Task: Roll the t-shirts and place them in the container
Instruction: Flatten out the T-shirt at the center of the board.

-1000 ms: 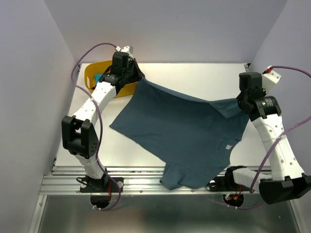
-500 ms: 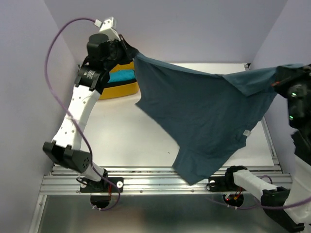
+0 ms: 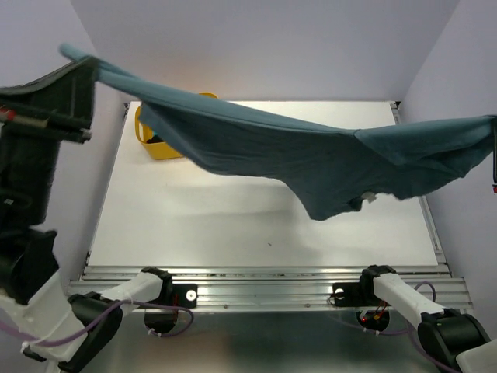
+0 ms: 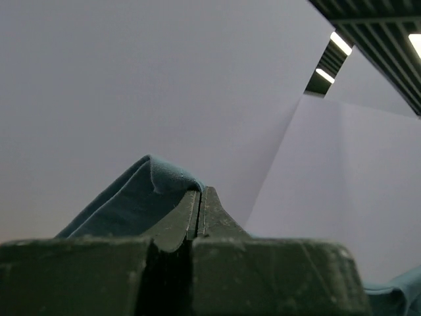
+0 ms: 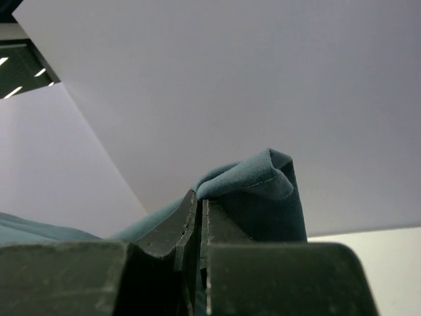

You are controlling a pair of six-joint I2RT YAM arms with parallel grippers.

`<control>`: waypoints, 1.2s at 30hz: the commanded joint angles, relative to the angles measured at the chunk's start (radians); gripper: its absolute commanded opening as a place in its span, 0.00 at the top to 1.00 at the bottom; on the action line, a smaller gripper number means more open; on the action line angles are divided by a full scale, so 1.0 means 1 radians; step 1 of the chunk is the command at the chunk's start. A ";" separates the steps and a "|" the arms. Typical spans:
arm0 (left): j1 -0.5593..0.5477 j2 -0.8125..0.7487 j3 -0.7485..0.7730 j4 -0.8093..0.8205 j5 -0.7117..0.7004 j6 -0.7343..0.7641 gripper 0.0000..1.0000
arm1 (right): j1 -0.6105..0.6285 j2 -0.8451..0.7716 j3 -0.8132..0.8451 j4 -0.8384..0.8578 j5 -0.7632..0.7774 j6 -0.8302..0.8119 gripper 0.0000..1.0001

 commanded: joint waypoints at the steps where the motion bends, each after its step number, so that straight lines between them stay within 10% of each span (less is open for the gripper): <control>1: 0.011 -0.026 0.049 -0.023 -0.065 0.001 1.00 | -0.003 -0.002 -0.014 0.076 -0.079 0.006 0.99; 9: 0.011 -0.020 0.042 -0.020 -0.032 -0.016 1.00 | -0.003 -0.051 -0.072 0.122 -0.092 0.038 0.99; 22: 0.010 0.092 -0.214 0.070 -0.024 0.015 1.00 | -0.003 -0.040 -0.280 0.004 0.310 0.044 0.99; 36: 0.010 0.083 -0.147 0.050 -0.010 0.018 1.00 | -0.003 -0.051 -0.218 0.096 0.126 0.000 0.99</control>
